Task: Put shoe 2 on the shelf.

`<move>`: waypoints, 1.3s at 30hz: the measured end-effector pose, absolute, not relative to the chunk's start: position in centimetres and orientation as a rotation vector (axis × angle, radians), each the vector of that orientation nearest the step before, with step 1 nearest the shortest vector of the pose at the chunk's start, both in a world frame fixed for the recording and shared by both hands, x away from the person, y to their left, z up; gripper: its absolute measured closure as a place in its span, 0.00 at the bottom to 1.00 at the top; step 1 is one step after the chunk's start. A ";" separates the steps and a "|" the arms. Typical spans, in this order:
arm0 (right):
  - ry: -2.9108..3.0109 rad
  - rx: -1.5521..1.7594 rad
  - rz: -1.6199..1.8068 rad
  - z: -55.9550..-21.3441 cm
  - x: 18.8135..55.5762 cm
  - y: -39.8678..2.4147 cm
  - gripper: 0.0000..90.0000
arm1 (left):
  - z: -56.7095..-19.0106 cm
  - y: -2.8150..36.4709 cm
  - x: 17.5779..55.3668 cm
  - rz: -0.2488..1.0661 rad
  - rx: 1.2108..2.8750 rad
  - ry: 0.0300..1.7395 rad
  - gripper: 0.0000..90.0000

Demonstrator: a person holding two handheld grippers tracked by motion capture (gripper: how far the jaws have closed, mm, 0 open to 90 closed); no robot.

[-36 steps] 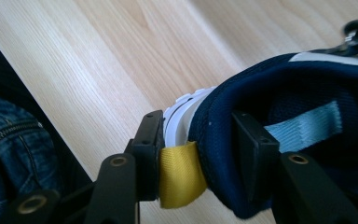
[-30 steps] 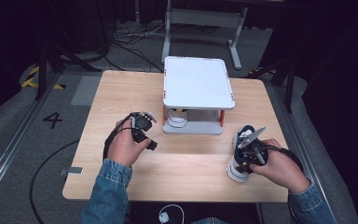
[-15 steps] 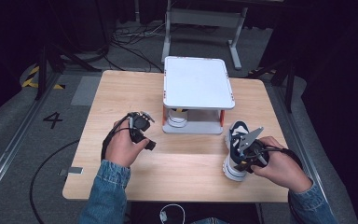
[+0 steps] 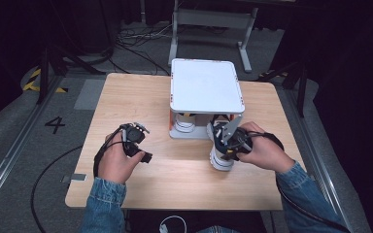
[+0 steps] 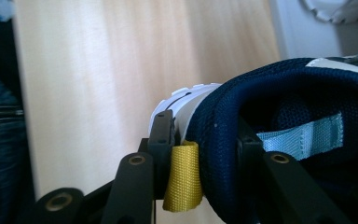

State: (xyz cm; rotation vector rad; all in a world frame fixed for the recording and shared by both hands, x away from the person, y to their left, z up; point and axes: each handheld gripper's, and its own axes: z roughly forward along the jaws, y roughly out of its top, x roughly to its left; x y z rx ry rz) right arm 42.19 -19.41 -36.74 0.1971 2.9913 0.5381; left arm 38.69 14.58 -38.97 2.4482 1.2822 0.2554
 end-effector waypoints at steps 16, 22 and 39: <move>2.843 0.179 0.718 -38.8 45.0 -17.5 0.54 | -38.6 14.8 38.2 0.228 2.437 1.267 0.26; 2.688 0.329 0.895 -36.0 42.7 -20.1 0.44 | -38.5 14.2 38.5 0.229 2.451 1.251 0.26; 2.562 1.083 0.882 -39.9 40.4 -22.6 0.41 | -38.6 13.8 38.3 0.222 2.463 1.242 0.26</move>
